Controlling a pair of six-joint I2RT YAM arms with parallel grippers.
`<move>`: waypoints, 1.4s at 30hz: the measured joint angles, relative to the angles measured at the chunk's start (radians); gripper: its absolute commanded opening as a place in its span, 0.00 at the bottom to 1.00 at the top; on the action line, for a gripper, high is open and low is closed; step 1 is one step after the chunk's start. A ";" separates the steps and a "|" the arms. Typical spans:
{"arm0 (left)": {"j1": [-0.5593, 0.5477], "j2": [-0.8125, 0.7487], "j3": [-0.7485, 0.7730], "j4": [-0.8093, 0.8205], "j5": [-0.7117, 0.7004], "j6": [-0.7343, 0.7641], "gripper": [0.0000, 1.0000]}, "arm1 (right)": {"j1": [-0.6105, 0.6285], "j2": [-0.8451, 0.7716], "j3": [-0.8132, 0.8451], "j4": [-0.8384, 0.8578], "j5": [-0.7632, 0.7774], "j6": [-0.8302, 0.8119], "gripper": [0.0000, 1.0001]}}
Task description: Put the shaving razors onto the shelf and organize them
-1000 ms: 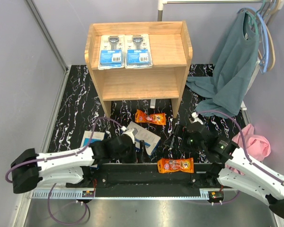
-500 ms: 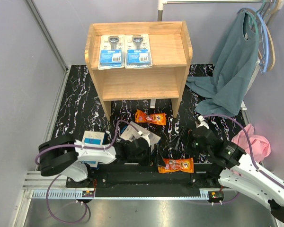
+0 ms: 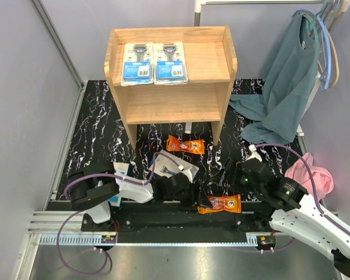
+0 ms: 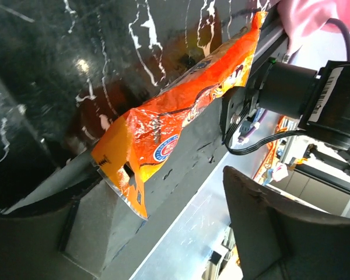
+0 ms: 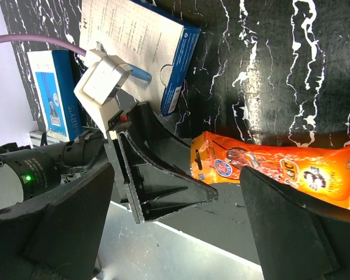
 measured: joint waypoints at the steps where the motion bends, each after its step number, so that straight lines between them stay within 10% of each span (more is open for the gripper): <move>1: -0.001 0.008 0.000 0.015 0.000 -0.006 0.65 | 0.000 0.000 0.000 -0.001 0.000 0.001 0.99; 11: -0.007 0.076 0.000 0.082 0.013 -0.045 0.00 | 0.000 0.000 0.000 -0.015 0.000 0.003 0.99; 29: 0.006 -0.278 0.220 -0.399 -0.032 0.325 0.00 | 0.000 -0.002 0.044 -0.014 -0.004 -0.068 1.00; 42: 0.384 -0.660 0.256 -0.869 0.224 0.703 0.00 | 0.000 0.010 0.100 0.076 -0.093 -0.220 1.00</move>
